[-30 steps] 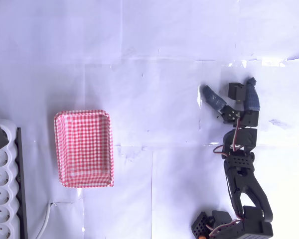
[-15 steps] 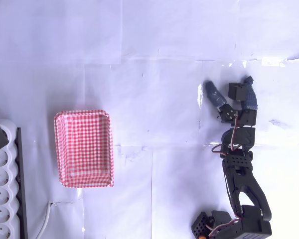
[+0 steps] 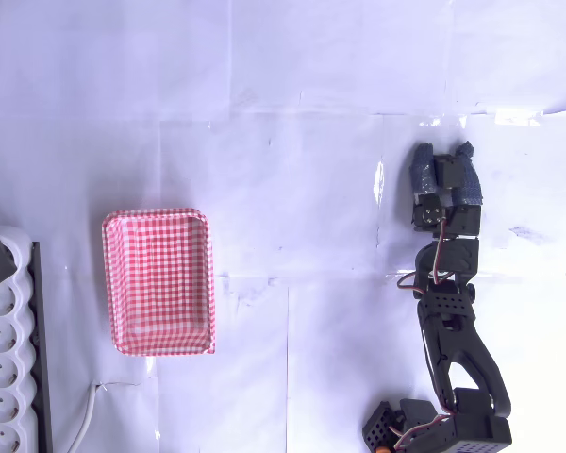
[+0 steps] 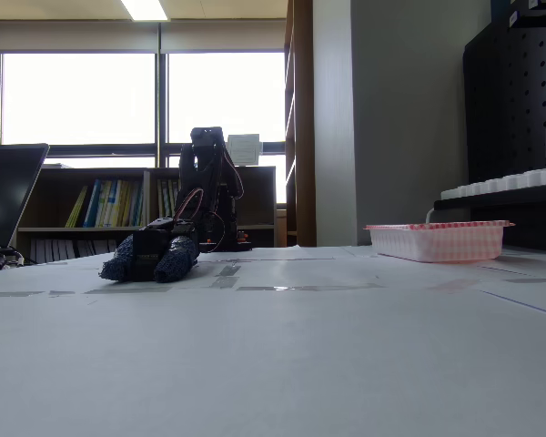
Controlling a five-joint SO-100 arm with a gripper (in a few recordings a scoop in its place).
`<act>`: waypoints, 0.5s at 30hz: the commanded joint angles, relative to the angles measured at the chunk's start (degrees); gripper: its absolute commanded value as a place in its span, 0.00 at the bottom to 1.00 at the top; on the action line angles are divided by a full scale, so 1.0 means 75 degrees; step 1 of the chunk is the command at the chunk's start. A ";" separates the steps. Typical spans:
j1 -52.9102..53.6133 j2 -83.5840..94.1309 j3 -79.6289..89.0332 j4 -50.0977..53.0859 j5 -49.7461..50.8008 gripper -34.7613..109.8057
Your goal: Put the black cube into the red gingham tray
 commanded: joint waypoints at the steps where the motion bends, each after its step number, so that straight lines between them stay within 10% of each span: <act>1: 0.0234 -0.1371 0.0352 0.3258 0.0387 0.24; 15: -0.2086 -0.5215 0.4863 1.5188 -0.1676 0.24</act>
